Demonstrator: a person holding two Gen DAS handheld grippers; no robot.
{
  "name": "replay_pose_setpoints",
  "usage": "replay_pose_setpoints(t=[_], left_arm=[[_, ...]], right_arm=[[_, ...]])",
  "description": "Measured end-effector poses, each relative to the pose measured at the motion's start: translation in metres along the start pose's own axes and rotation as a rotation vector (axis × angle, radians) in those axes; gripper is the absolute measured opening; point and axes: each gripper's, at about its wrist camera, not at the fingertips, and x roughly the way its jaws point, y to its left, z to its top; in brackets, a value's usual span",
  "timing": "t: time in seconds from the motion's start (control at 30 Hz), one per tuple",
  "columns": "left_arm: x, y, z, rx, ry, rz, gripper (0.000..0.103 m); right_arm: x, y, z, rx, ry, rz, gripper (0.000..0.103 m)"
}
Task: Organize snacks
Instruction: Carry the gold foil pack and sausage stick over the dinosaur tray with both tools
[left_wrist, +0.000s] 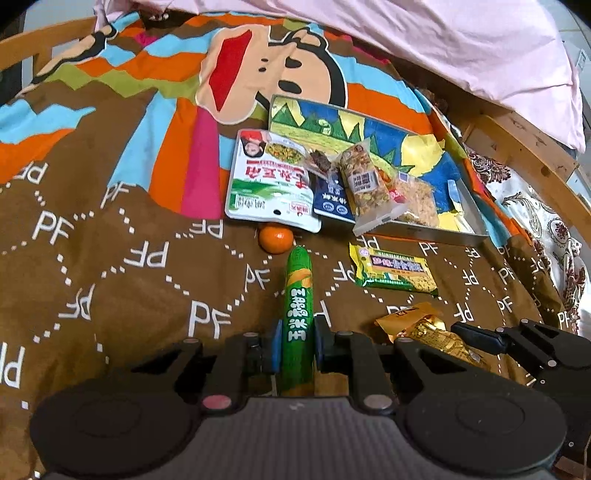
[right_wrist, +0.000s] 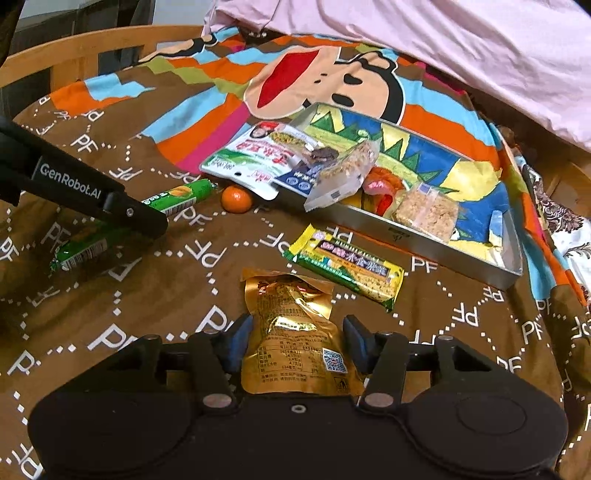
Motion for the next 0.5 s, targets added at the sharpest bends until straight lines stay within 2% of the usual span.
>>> replay_pose_setpoints(t=[0.5], left_arm=[[-0.011,-0.006,0.004,0.036,-0.086,0.003,0.018]], right_arm=[[-0.011,-0.013,0.005,0.057,-0.099,-0.068,0.055]])
